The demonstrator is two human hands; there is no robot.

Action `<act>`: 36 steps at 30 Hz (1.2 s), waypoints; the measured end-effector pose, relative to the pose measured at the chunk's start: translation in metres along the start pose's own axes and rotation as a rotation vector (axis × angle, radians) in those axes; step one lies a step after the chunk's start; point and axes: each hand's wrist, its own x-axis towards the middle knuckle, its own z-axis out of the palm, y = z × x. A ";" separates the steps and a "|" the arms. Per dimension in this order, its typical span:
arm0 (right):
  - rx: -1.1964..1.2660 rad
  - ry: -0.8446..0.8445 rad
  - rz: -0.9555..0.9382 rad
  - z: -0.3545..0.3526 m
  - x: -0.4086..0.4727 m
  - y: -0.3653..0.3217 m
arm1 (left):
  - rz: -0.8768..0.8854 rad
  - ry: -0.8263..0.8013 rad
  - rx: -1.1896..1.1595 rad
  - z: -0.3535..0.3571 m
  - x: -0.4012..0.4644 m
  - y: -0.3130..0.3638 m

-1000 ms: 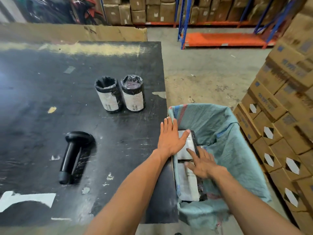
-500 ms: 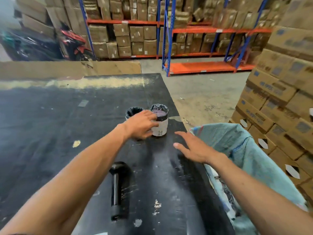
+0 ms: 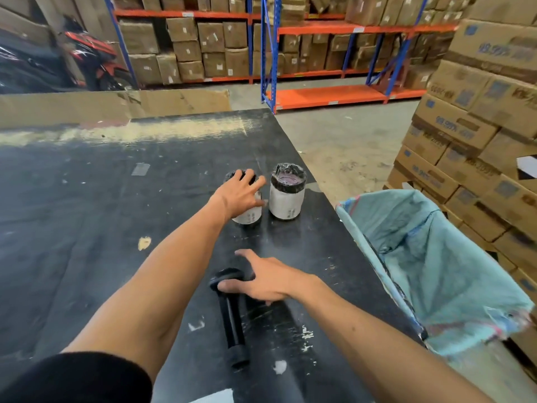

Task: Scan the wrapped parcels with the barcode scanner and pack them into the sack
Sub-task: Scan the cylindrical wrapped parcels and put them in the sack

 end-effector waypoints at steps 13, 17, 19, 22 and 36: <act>0.731 -0.040 0.031 0.039 -0.001 -0.014 | -0.507 0.035 -0.350 0.052 -0.077 0.005; 0.886 0.015 -0.008 0.039 -0.001 -0.015 | -0.720 0.018 -0.535 0.064 -0.105 0.015; 0.844 0.116 -0.053 0.032 0.003 -0.017 | -0.817 0.022 -0.632 0.069 -0.117 0.020; 0.781 0.263 -0.150 0.014 0.006 -0.026 | -0.939 0.006 -0.727 0.072 -0.129 0.026; 0.660 0.601 -0.280 -0.045 -0.005 -0.057 | -0.936 0.182 -0.802 0.056 -0.134 0.043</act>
